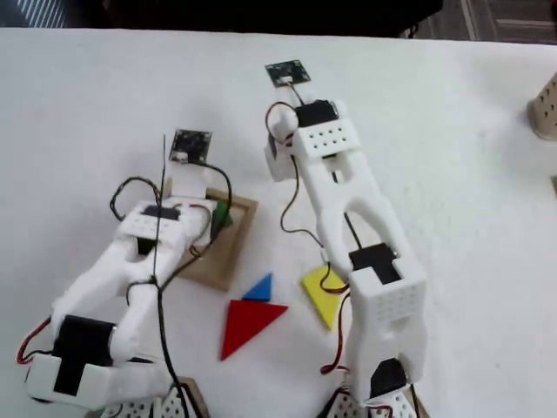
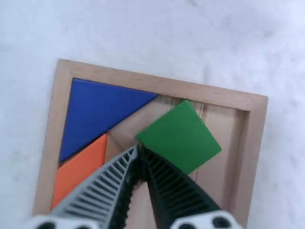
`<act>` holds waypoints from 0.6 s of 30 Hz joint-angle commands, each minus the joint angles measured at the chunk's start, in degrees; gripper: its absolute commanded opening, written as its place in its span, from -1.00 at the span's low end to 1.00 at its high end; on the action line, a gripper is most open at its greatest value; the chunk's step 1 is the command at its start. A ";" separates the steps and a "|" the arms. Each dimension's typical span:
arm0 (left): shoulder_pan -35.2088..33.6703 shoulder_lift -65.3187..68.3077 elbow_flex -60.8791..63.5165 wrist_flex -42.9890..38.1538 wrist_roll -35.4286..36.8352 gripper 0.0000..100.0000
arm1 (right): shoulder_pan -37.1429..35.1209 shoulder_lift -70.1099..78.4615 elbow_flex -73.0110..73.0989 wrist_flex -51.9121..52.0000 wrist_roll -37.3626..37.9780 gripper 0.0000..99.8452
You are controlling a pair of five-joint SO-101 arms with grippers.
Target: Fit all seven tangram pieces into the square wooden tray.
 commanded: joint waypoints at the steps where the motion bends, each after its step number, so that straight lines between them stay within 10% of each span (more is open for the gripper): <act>1: -0.57 -1.01 -2.29 0.44 0.00 -0.95 | 0.40 -0.75 -0.18 -0.92 0.62 -0.97; 11: 2.07 -19.65 8.00 -7.21 0.09 -0.95 | 0.40 -0.84 -0.44 -0.92 0.62 -0.97; 18: 12.53 -9.54 6.42 -12.13 5.36 -0.95 | 0.31 -0.84 -0.44 -0.92 0.62 -0.97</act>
